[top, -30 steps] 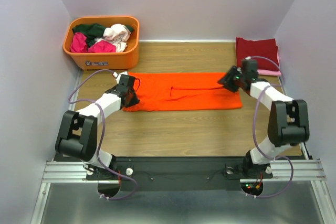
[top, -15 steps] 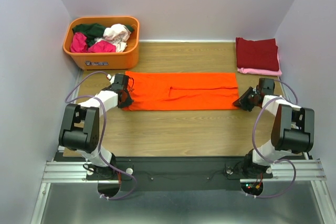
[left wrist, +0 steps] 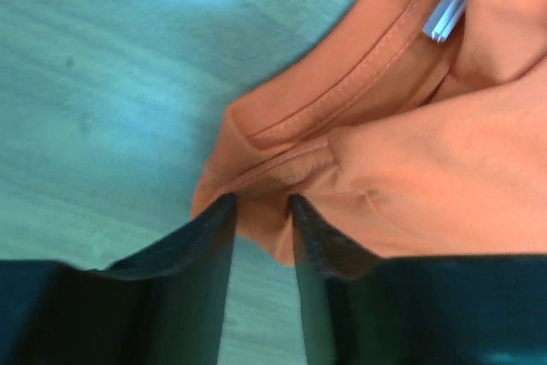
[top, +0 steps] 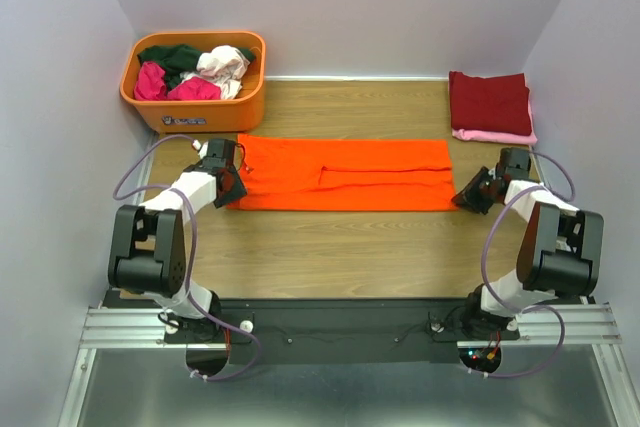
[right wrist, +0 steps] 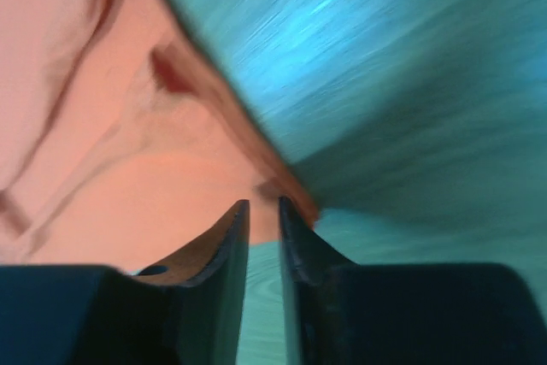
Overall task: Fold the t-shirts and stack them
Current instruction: Fold the tshirt
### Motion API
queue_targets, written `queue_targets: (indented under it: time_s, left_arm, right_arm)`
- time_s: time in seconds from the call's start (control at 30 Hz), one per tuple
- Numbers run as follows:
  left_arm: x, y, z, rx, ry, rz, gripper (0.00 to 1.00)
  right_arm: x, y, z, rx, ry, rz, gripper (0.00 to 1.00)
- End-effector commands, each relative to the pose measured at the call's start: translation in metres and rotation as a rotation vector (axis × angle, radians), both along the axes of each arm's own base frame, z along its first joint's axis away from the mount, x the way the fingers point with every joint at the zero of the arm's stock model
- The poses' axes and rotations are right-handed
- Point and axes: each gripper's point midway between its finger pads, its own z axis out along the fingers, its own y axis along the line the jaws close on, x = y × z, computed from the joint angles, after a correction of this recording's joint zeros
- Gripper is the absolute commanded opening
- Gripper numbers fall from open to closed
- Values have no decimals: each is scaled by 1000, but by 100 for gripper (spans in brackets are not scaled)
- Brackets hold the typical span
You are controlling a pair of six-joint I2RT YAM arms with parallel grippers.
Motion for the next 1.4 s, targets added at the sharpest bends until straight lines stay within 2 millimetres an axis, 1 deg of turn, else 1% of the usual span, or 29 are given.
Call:
queue_targets:
  time_s: [0.0, 0.03, 0.07, 0.1, 0.13, 0.17, 0.2, 0.23, 0.27, 0.37, 0.4, 0.43, 0.5, 0.53, 0.57, 0.67, 0.73, 0.8, 0.83, 0.9, 0.93, 0.97, 1.0, 1.03, 1.07, 1.17, 1.23, 1.3, 1.37]
  left_arm:
    - [9, 3, 48, 15, -102, 1, 50]
    - [14, -5, 59, -6, -137, -9, 53]
    - [16, -11, 63, -19, -146, -17, 55]
    - [19, -17, 68, -32, -159, -27, 56]
    - [23, -31, 74, -49, -173, -52, 60]
    - [26, -37, 76, -52, -177, -64, 60]
    - [33, -43, 84, -51, -197, -72, 61]
    - [35, -50, 77, -45, -177, -84, 61]
    - [35, -58, 73, -44, -164, -102, 61]
    - [45, -72, 61, -28, -130, -119, 61]
    - [52, -79, 64, -26, -140, -132, 61]
    - [55, -81, 53, -12, -114, -133, 61]
    - [60, -85, 47, -3, -97, -148, 61]
    - [66, -89, 49, -5, -102, -151, 61]
    - [68, -90, 40, 4, -79, -154, 61]
    - [74, -92, 29, 22, -52, -166, 61]
    - [75, -92, 21, 35, -28, -174, 61]
    - [75, -91, 15, 44, -12, -177, 61]
    - [75, -90, 10, 55, -2, -181, 61]
    - [74, -89, 6, 66, 10, -185, 61]
    - [75, -88, 2, 77, 19, -192, 61]
    - [75, -88, 0, 78, 25, -192, 61]
    - [75, -86, -2, 91, 34, -202, 61]
    - [77, -87, -6, 100, 40, -208, 61]
    - [78, -86, -8, 107, 47, -216, 61]
    - [86, -87, -12, 132, 52, -245, 61]
    - [94, -89, -14, 147, 51, -265, 61]
    - [100, -94, -16, 151, 52, -290, 61]
    - [113, -110, -17, 154, 42, -337, 61]
  right_arm:
    - [14, -1, 41, -162, -73, 105, 31]
    - [22, -1, 49, -206, -91, 124, 38]
    - [26, 12, 54, -228, -101, 177, 40]
    - [30, 19, 56, -244, -108, 209, 43]
    - [39, 23, 60, -281, -120, 248, 49]
    - [41, 39, 59, -295, -120, 308, 51]
    - [44, 44, 57, -316, -116, 339, 54]
    - [47, 49, 47, -328, -88, 362, 54]
    - [51, 59, 49, -335, -91, 393, 54]
    - [51, 62, 34, -353, -41, 414, 54]
    - [50, 62, 29, -355, -26, 417, 54]
    - [47, 61, 25, -358, -12, 420, 54]
    - [39, 59, 11, -356, 42, 429, 55]
    - [34, 58, 7, -354, 64, 430, 55]
    - [29, 57, 2, -354, 85, 430, 55]
    - [6, 53, -11, -355, 157, 417, 56]
    - [-17, 52, -22, -339, 224, 413, 56]
    - [-39, 53, -30, -319, 285, 418, 60]
    - [-56, 59, -36, -282, 322, 425, 62]
    - [-80, 66, -39, -234, 380, 441, 64]
    - [-98, 77, -40, -198, 401, 457, 68]
    - [-98, 79, -35, -185, 391, 444, 69]
    - [-120, 87, -39, -171, 432, 471, 71]
    - [-129, 95, -36, -148, 442, 467, 73]
    - [-145, 107, -34, -117, 450, 501, 74]
    - [-168, 127, -25, -76, 475, 520, 76]
    - [-190, 146, -19, -80, 481, 580, 78]
    - [-201, 153, -17, -74, 481, 602, 79]
    - [-220, 158, -22, -87, 514, 635, 79]
